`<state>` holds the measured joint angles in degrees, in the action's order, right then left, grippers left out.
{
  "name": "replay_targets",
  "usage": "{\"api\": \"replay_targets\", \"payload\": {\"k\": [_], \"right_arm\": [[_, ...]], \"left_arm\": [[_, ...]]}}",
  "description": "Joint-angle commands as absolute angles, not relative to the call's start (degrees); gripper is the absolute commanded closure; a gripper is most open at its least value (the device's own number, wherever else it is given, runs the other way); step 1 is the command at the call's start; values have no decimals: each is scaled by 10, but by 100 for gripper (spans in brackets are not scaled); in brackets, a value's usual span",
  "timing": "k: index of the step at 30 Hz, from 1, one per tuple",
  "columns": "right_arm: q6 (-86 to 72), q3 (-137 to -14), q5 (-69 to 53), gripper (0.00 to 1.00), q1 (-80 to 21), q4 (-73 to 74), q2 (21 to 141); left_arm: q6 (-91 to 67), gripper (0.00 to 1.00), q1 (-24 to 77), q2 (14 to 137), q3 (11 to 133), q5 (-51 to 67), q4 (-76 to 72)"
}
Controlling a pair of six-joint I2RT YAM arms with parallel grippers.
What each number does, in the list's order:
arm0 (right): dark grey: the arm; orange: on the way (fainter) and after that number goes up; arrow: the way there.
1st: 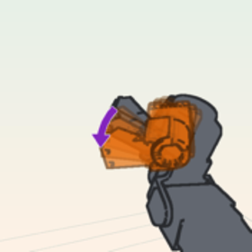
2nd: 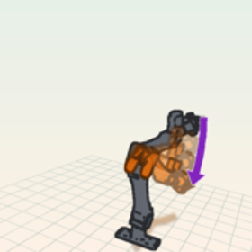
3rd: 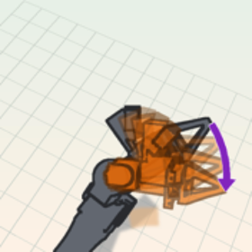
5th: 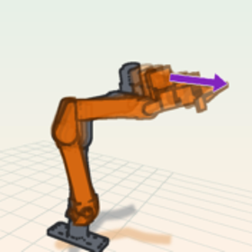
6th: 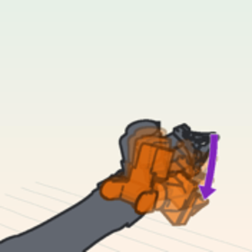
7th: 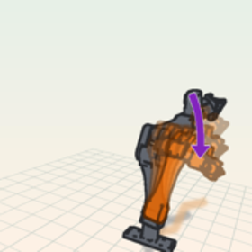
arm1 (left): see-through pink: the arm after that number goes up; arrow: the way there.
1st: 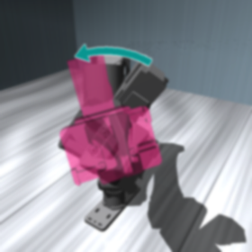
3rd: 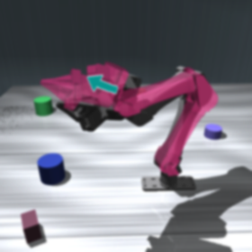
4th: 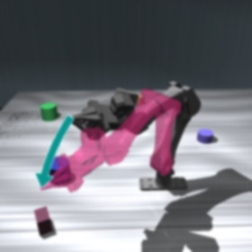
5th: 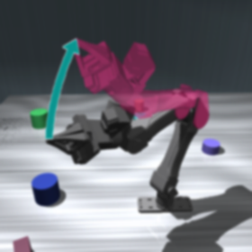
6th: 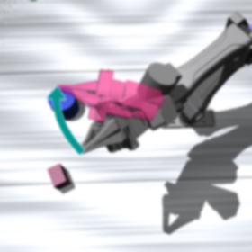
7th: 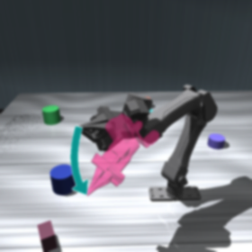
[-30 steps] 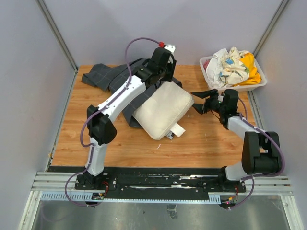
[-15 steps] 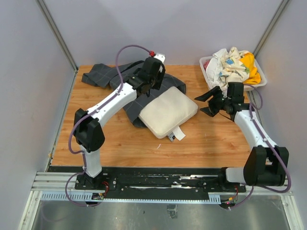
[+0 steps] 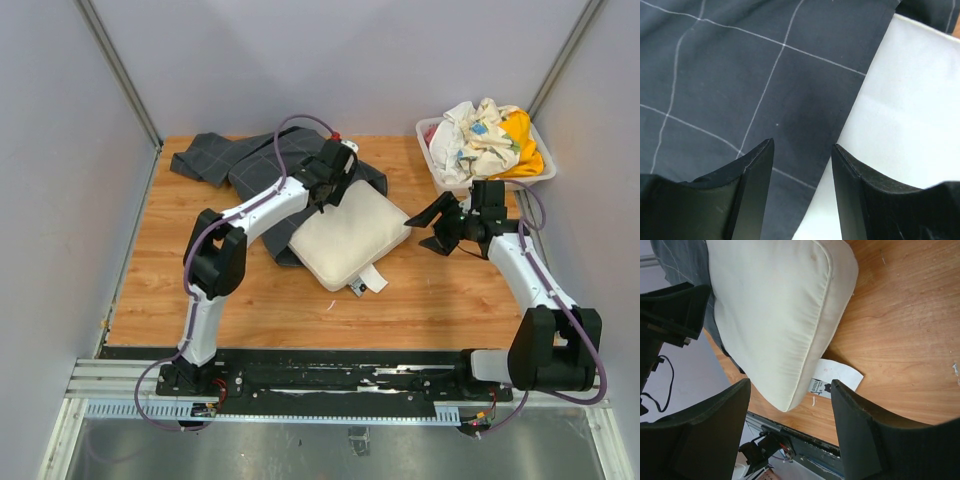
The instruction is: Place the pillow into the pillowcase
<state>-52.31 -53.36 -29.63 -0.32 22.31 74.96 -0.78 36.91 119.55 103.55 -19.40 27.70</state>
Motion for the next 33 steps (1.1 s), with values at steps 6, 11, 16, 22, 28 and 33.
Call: {"api": "replay_targets", "payload": {"k": [6, 11, 16, 22, 28, 33], "right_arm": [[-489, -537, -317, 34, 9, 241, 767], [-494, -536, -328, 34, 9, 226, 777], [-487, -549, -333, 34, 8, 234, 784], [-480, -546, -332, 34, 7, 237, 777], [-470, -547, -339, 34, -15, 222, 783], [-442, -585, -348, 33, -88, 221, 835]], "left_arm": [[7, 45, 367, 1219, 1050, -183, 278], [21, 45, 367, 1235, 1046, -247, 279], [17, 48, 367, 1264, 1057, -292, 286], [12, 78, 367, 1257, 1058, -308, 273], [-7, 100, 367, 1229, 1091, -289, 298], [-28, 100, 375, 1199, 1115, -242, 329]]}}
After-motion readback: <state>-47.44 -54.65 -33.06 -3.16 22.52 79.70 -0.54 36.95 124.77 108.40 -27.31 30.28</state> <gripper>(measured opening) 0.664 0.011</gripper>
